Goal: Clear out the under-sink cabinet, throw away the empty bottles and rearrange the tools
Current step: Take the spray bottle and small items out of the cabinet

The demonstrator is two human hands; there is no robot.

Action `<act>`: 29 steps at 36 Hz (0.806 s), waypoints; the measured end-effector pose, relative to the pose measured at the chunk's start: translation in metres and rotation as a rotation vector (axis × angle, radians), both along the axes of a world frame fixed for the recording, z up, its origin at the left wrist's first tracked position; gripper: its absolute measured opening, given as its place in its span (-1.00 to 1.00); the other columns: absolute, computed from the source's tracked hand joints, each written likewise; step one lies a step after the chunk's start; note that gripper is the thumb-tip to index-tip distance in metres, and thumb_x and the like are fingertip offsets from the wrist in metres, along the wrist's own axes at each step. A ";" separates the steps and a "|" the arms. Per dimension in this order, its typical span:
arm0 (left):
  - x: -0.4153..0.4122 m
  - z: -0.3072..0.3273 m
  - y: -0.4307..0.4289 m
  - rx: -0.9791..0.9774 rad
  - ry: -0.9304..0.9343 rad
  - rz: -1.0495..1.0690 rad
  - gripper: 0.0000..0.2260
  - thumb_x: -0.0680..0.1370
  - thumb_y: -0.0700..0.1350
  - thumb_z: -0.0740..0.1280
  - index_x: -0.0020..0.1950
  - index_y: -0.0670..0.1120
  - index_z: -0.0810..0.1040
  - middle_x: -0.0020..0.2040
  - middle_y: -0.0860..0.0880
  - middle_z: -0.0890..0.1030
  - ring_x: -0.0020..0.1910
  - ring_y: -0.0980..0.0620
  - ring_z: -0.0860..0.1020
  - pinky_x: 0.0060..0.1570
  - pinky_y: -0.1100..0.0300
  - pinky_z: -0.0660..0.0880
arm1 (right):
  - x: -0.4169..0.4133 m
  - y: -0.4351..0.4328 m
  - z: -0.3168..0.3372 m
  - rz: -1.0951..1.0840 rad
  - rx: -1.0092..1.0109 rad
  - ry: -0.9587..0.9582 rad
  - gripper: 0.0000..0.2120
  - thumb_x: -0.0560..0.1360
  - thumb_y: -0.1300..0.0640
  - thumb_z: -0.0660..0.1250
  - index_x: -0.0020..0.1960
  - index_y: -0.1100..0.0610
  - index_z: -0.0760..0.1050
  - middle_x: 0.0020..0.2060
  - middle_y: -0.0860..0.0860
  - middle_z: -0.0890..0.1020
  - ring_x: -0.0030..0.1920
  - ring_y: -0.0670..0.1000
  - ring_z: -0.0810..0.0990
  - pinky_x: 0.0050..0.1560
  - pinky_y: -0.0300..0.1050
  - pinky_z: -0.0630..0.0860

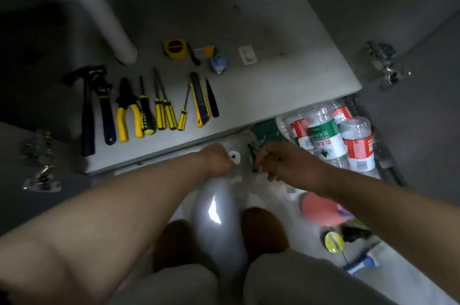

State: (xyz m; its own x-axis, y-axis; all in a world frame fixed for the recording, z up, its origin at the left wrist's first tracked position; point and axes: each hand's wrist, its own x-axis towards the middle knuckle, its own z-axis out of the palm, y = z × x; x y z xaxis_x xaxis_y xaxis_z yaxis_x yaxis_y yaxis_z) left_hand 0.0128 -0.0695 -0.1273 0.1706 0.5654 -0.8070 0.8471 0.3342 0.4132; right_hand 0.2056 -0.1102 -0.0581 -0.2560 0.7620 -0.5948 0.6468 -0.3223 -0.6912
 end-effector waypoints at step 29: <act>-0.054 0.017 0.205 0.769 0.189 -0.248 -0.30 0.62 -0.14 0.31 0.67 0.02 0.02 0.63 -0.12 0.17 0.61 -0.17 0.10 0.55 -0.07 0.16 | -0.085 0.188 -0.035 0.212 0.698 -0.538 -0.56 0.56 0.23 0.30 0.41 0.08 0.36 0.26 0.15 0.41 0.15 0.26 0.54 0.08 0.13 0.58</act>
